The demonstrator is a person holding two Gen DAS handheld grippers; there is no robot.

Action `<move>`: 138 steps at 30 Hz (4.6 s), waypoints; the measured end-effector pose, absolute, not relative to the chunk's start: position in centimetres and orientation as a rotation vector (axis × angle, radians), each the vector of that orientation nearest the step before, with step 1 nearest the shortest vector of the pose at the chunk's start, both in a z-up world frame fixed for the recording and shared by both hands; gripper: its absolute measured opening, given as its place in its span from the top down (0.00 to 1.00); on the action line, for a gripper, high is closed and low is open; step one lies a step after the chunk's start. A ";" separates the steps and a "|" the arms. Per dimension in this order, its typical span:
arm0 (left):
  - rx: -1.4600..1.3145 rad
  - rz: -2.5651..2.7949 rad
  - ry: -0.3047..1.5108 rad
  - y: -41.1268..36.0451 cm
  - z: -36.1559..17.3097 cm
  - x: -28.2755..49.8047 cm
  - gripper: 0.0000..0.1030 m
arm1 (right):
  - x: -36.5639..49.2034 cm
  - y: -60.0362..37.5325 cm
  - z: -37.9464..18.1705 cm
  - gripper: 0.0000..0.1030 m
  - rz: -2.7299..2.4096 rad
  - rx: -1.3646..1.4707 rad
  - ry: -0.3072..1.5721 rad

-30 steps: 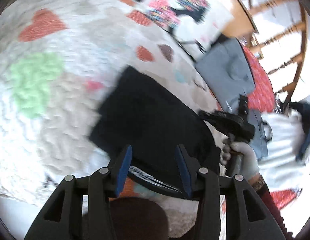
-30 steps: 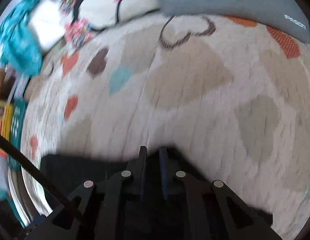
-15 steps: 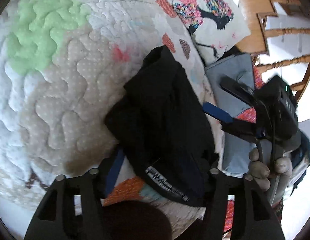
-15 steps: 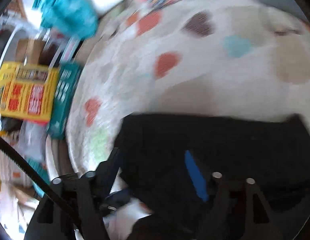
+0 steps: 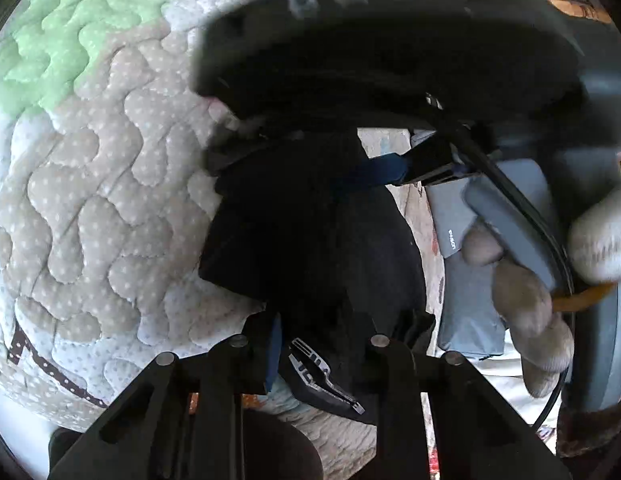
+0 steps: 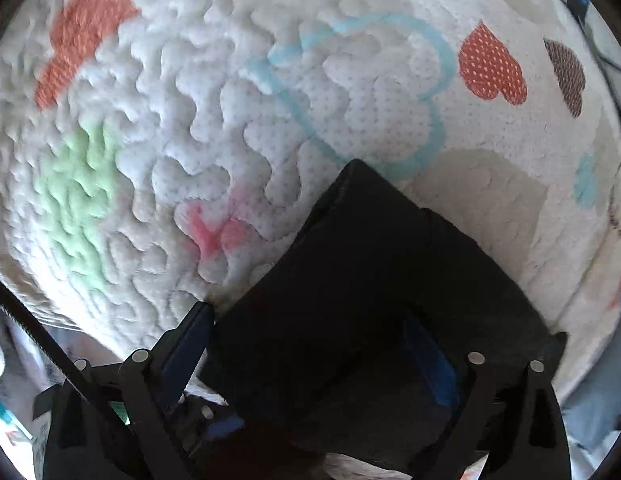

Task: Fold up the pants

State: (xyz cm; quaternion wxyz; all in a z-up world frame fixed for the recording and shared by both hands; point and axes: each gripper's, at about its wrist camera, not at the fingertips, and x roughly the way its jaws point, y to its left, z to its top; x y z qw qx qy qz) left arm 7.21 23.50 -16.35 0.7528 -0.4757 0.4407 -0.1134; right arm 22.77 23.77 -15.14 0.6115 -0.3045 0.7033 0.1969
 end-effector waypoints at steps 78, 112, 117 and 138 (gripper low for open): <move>-0.305 -0.265 1.164 2.8 -11.3 21.6 0.52 | 12.5 -24.6 -13.7 0.49 0.437 0.833 0.938; -0.036 -0.044 0.733 1.6 -1.0 -0.4 0.00 | -3.4 -22.1 -4.2 0.00 -0.054 0.358 0.655; -0.013 -0.046 0.745 1.4 -1.7 0.0 0.00 | -3.3 -21.7 -4.7 0.00 -0.058 0.353 0.672; -0.044 -0.064 0.850 1.5 -4.3 2.0 0.00 | -1.6 -22.0 -8.0 0.00 -0.056 0.409 0.778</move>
